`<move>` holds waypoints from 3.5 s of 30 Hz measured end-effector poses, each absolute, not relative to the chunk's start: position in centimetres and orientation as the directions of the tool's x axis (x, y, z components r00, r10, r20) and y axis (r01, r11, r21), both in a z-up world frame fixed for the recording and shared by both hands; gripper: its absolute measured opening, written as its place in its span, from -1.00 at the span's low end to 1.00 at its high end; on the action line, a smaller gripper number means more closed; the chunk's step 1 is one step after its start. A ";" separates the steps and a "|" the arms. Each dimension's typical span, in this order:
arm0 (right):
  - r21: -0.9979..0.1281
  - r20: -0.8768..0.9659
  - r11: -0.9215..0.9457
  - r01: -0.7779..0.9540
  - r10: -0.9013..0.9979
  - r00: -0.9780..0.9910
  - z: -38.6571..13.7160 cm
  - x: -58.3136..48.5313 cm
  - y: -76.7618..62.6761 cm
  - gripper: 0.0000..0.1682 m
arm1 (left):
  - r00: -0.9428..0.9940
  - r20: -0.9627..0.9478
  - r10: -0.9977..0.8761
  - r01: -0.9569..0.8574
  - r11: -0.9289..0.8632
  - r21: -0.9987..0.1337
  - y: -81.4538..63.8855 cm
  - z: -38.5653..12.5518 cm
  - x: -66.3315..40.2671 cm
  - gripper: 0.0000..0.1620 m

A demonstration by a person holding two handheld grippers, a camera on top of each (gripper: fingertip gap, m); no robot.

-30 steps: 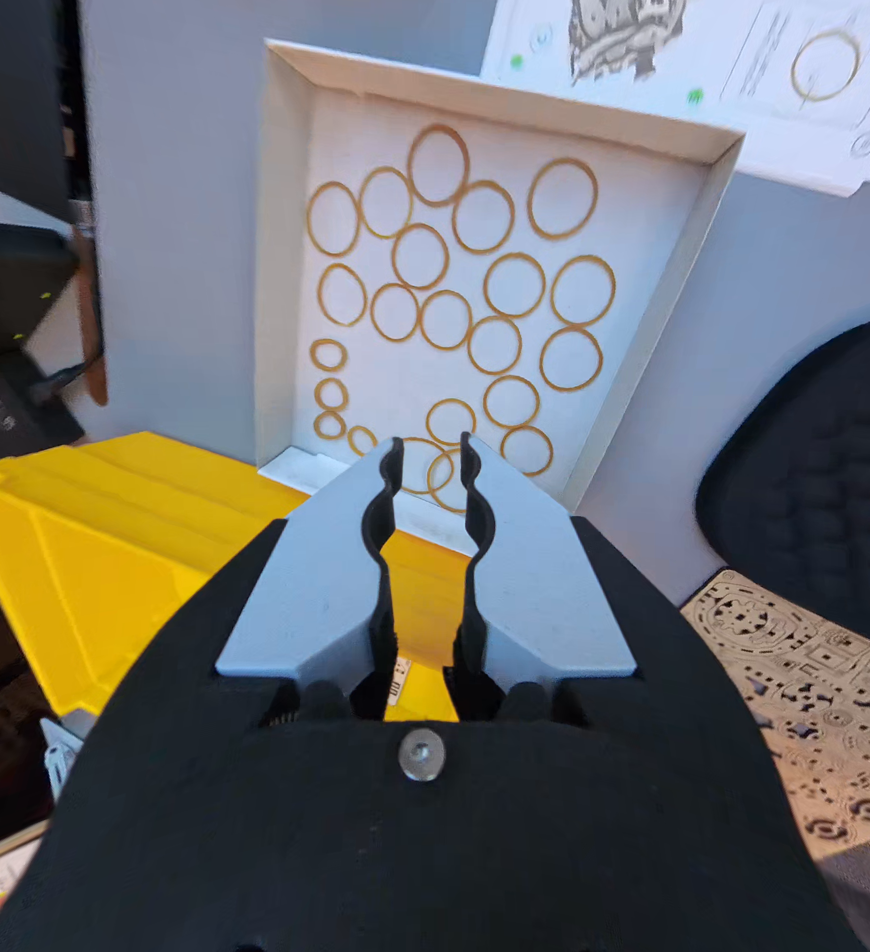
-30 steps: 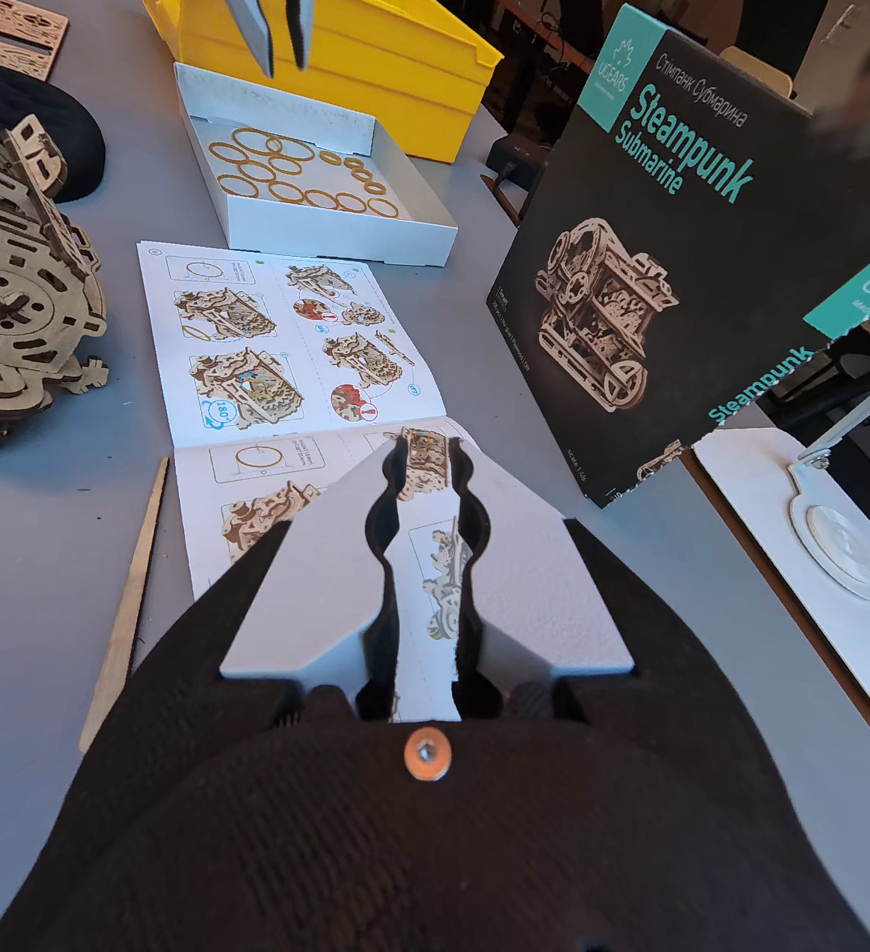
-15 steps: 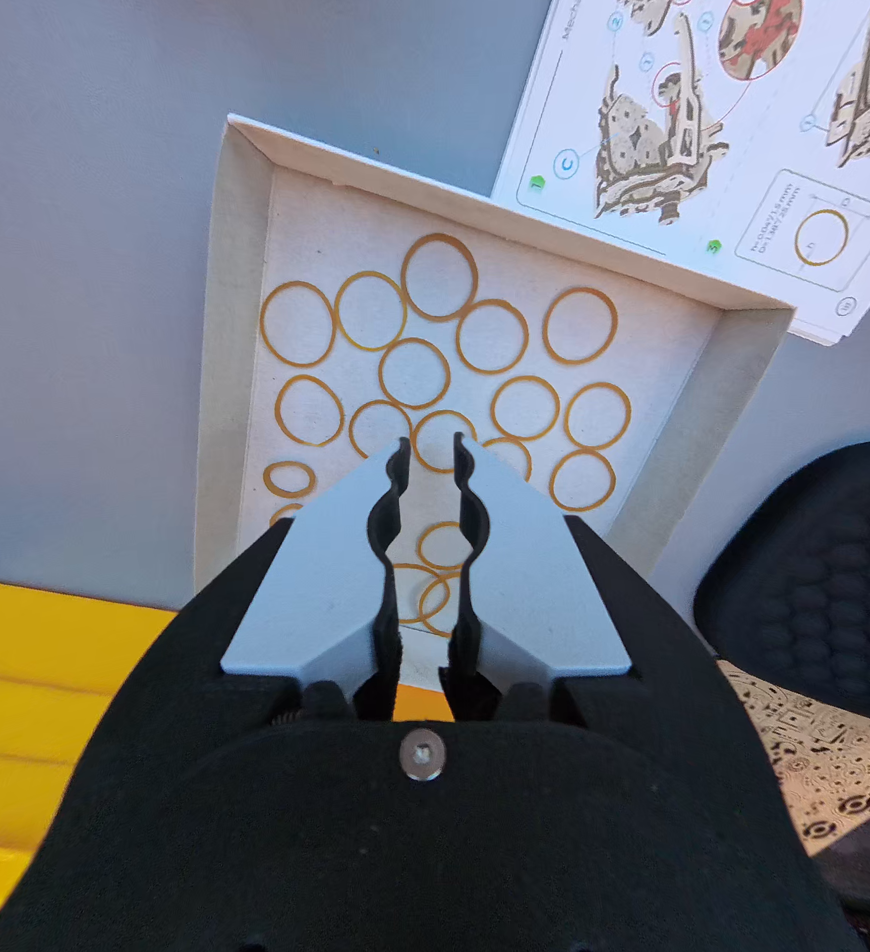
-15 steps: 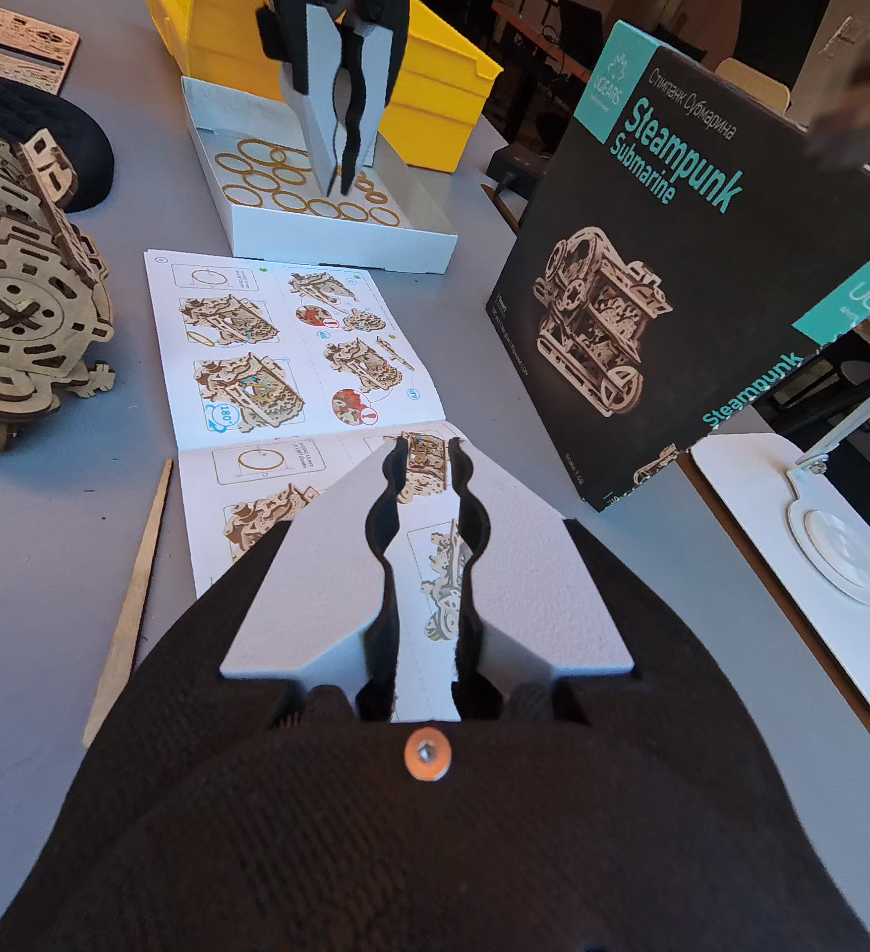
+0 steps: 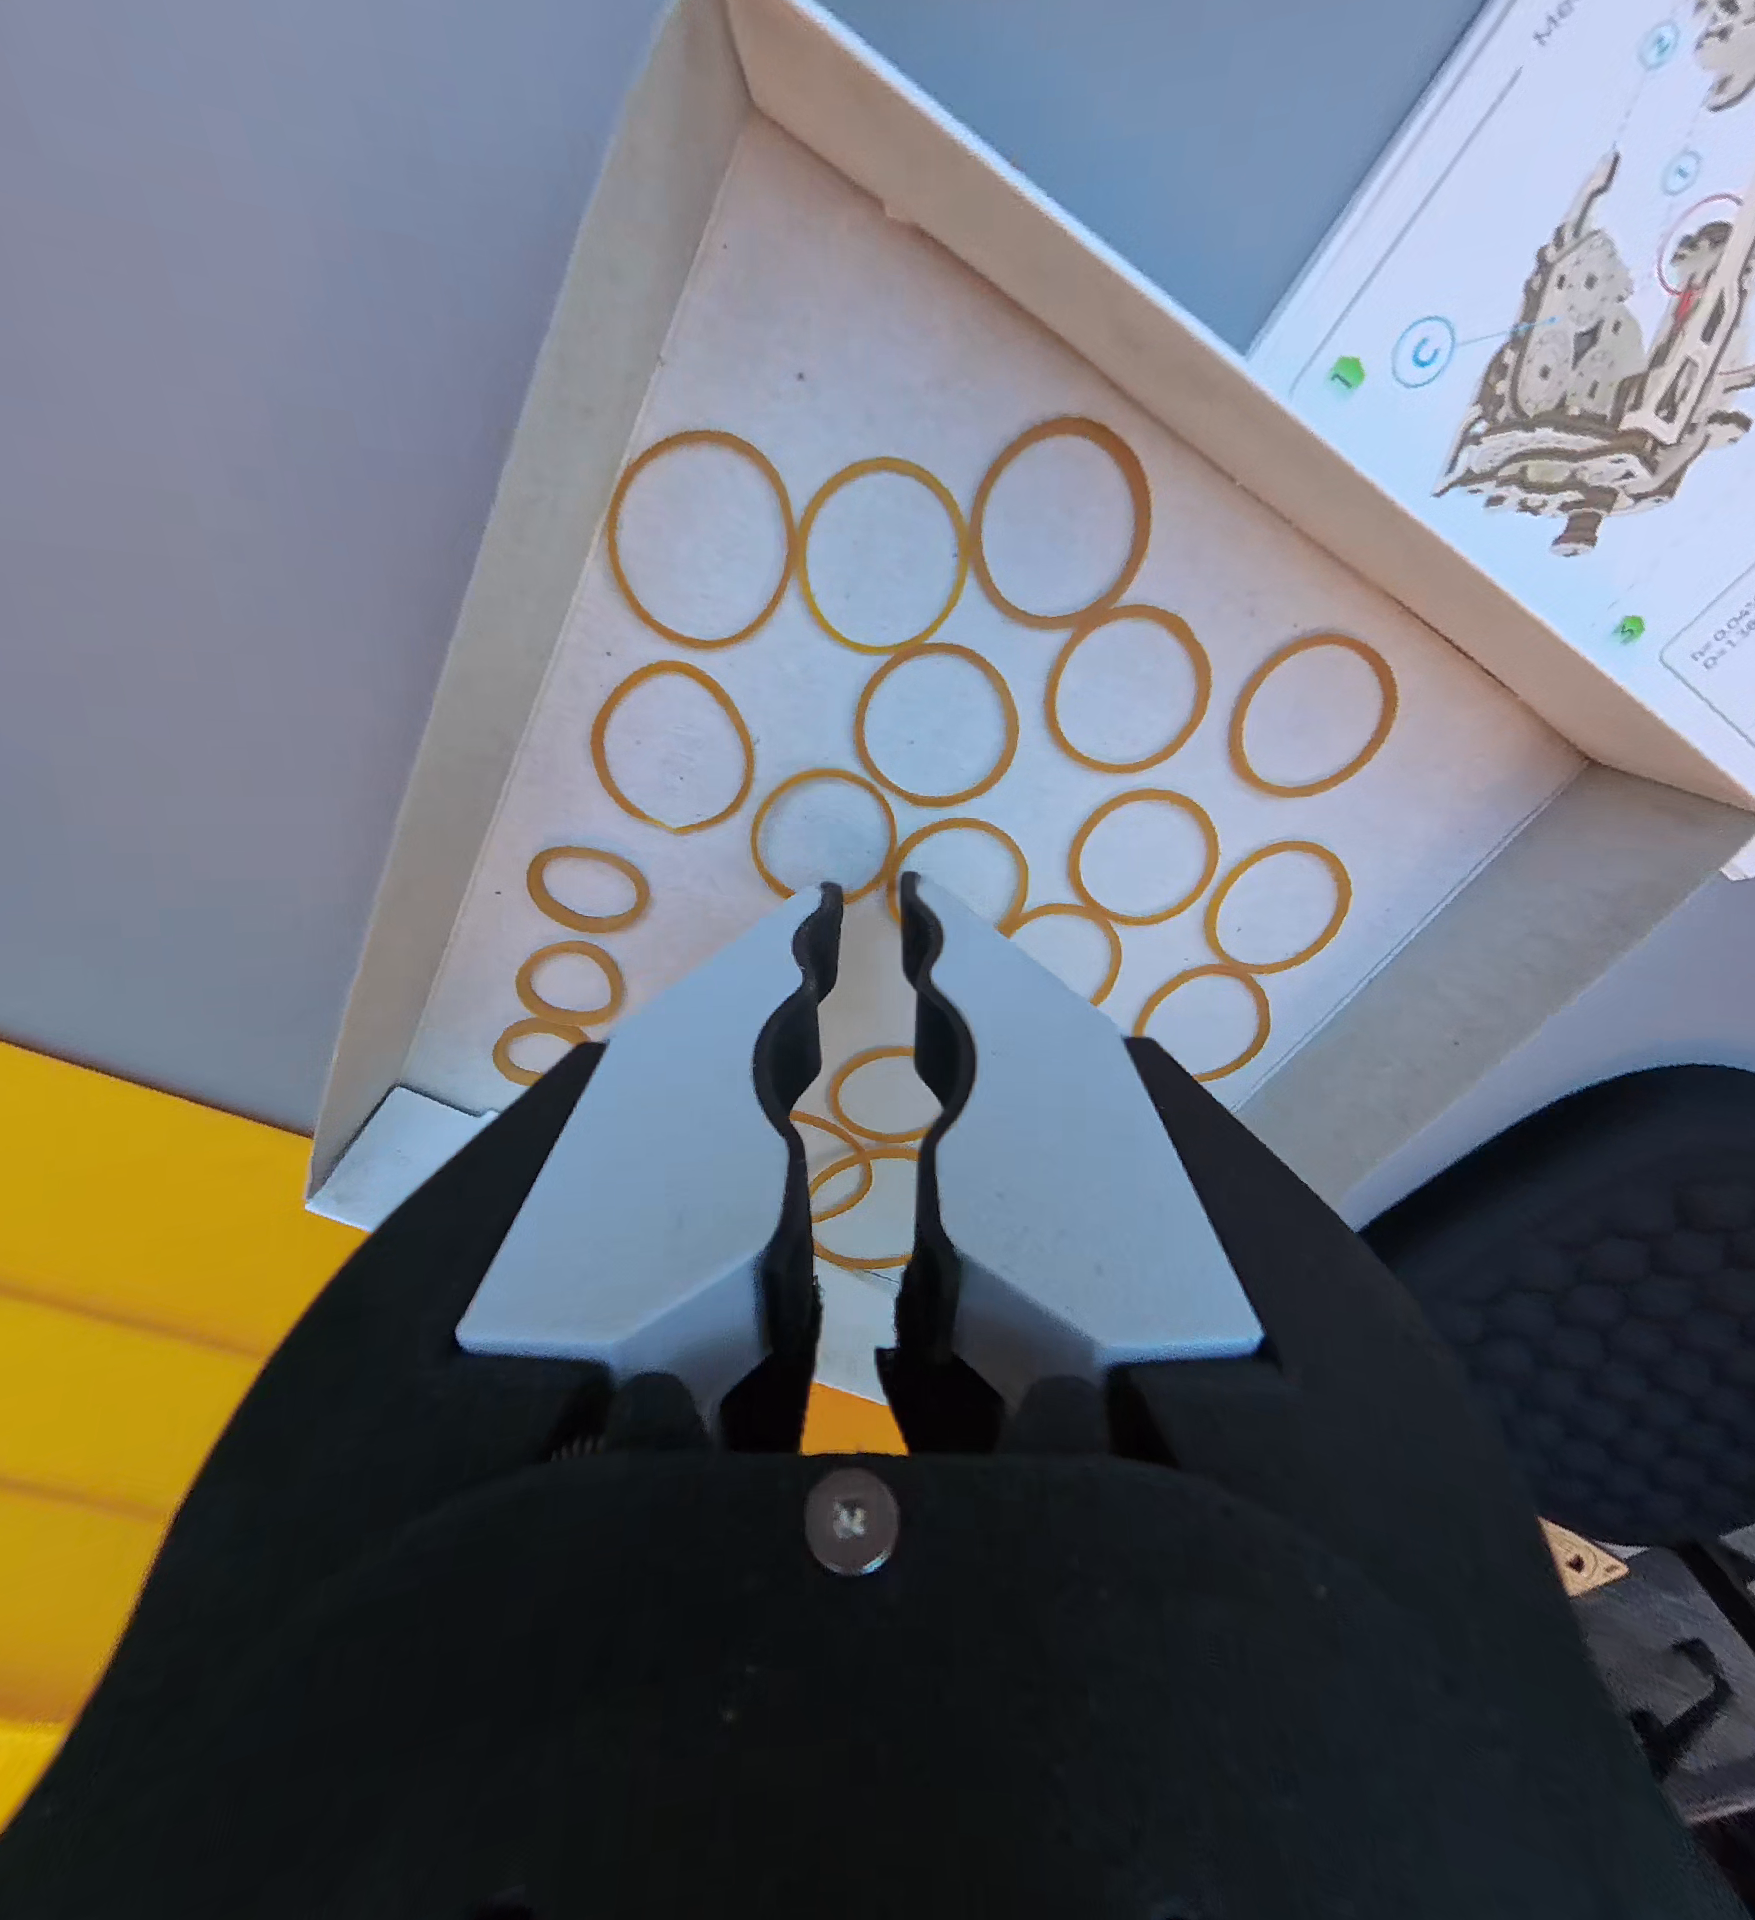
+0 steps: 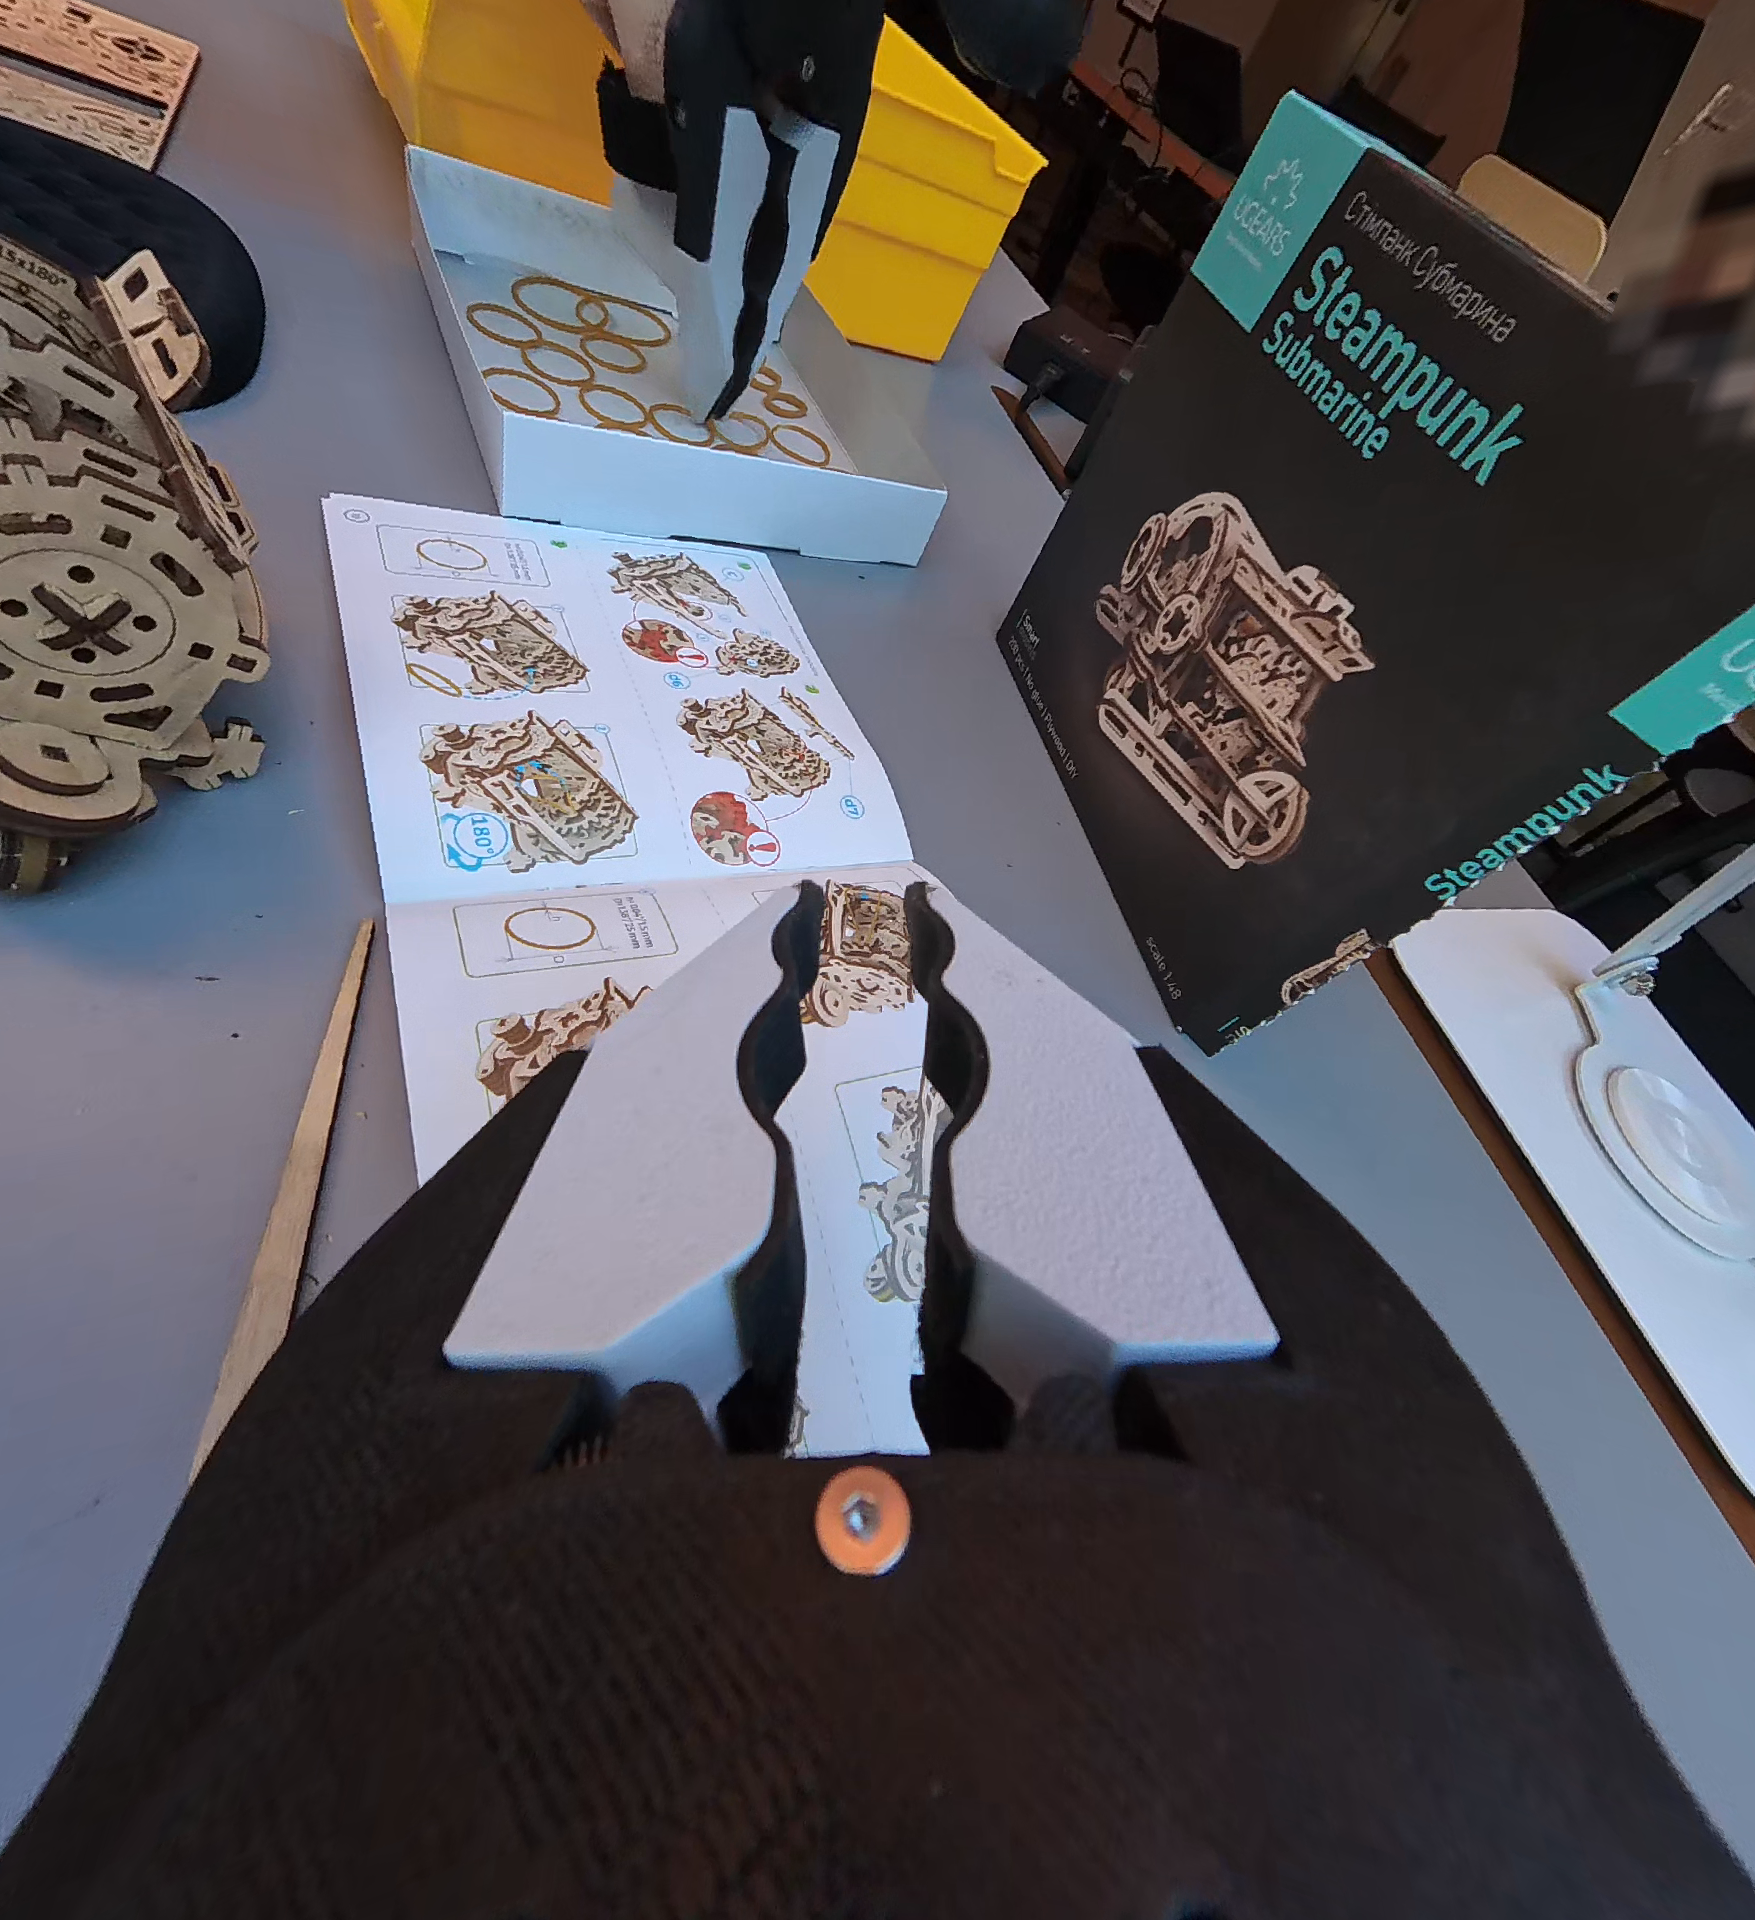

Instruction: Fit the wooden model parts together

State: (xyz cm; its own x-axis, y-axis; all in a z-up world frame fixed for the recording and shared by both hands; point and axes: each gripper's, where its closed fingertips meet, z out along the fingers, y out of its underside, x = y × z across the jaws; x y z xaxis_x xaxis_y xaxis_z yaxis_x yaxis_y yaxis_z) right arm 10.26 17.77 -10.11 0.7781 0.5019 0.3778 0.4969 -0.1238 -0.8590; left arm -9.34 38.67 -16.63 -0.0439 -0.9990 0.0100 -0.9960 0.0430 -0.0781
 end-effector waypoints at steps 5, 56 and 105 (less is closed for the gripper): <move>-0.854 0.389 -0.118 0.506 0.502 0.773 -10.1 10.2 17.7 -0.82 | 0.014 -0.008 -1.000 -0.999 -0.013 -0.046 38.9 -16.4 -9.7 -0.80; -0.830 0.427 -0.125 0.544 0.485 0.763 -9.8 9.8 17.5 -0.81 | 0.020 0.067 -0.998 -0.983 -0.032 -0.183 35.3 -15.8 -9.8 -0.98; -0.987 0.069 -0.056 0.150 0.698 0.713 -3.2 5.2 14.3 -0.72 | -0.534 0.293 -0.793 -0.502 0.018 -0.865 10.4 -1.0 -3.8 -1.00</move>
